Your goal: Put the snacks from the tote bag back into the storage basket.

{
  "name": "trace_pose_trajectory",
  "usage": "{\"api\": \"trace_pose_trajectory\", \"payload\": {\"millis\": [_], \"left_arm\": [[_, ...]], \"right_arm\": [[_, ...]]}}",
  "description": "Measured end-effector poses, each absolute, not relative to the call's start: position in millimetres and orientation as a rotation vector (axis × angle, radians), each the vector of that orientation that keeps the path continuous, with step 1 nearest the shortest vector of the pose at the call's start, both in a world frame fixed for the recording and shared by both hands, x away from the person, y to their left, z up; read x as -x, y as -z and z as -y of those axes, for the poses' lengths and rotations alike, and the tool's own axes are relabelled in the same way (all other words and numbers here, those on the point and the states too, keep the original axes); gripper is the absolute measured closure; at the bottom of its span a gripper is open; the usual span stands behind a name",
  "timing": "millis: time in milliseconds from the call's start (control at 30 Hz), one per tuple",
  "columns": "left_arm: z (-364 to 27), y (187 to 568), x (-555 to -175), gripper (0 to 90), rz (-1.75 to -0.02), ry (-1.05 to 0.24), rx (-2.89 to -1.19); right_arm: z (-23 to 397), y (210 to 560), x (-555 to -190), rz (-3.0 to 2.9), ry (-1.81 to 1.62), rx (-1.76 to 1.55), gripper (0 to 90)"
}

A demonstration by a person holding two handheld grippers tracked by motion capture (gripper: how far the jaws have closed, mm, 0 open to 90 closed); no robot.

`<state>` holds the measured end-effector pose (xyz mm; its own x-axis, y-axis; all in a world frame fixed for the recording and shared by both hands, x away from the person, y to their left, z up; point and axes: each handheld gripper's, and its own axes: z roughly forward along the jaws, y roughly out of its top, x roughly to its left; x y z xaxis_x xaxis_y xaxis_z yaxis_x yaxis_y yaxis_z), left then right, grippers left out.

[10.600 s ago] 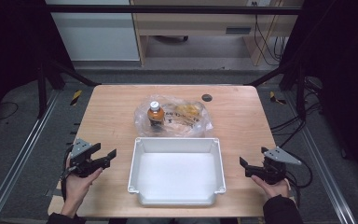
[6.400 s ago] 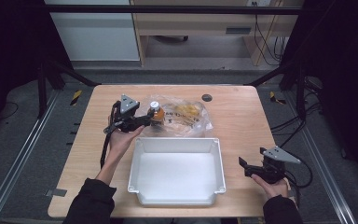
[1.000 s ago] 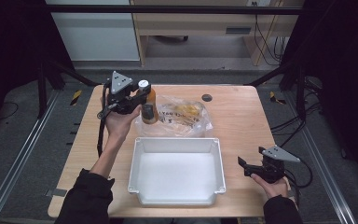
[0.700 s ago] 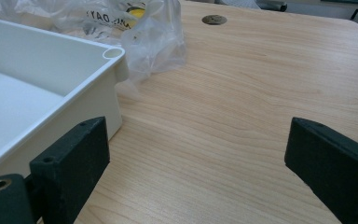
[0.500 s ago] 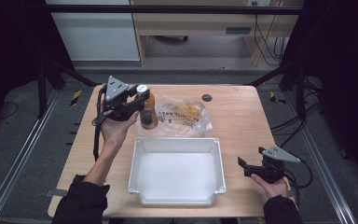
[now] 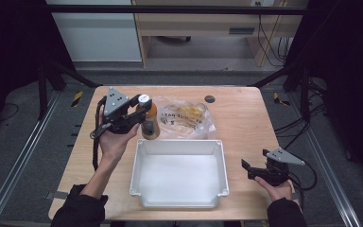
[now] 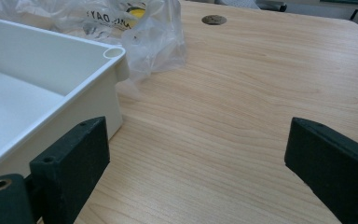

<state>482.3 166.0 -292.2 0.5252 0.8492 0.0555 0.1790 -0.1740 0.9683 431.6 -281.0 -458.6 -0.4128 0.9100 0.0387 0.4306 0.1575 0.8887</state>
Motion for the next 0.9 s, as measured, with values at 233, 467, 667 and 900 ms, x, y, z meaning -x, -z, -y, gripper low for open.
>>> {"api": "trace_pose_trajectory", "payload": {"millis": [233,467,667,900], "left_arm": [[-170.7,300.1,-473.5,59.2,-0.878,-0.728,-1.655],[-174.6,307.1,-465.7,59.2,-0.874,-0.725,-1.664],[-174.0,316.1,-459.9,59.2,-0.867,-0.713,-1.683],[-176.0,325.3,-451.8,59.2,-0.858,-0.712,-1.693]], "right_arm": [[281.0,458.7,-431.3,-1.920,-1.206,-1.271,6.8],[281.0,459.0,-431.1,-1.921,-1.205,-1.274,6.8],[281.3,459.0,-431.0,-1.919,-1.205,-1.272,6.8],[281.1,459.0,-430.9,-1.922,-1.203,-1.274,6.8]]}}
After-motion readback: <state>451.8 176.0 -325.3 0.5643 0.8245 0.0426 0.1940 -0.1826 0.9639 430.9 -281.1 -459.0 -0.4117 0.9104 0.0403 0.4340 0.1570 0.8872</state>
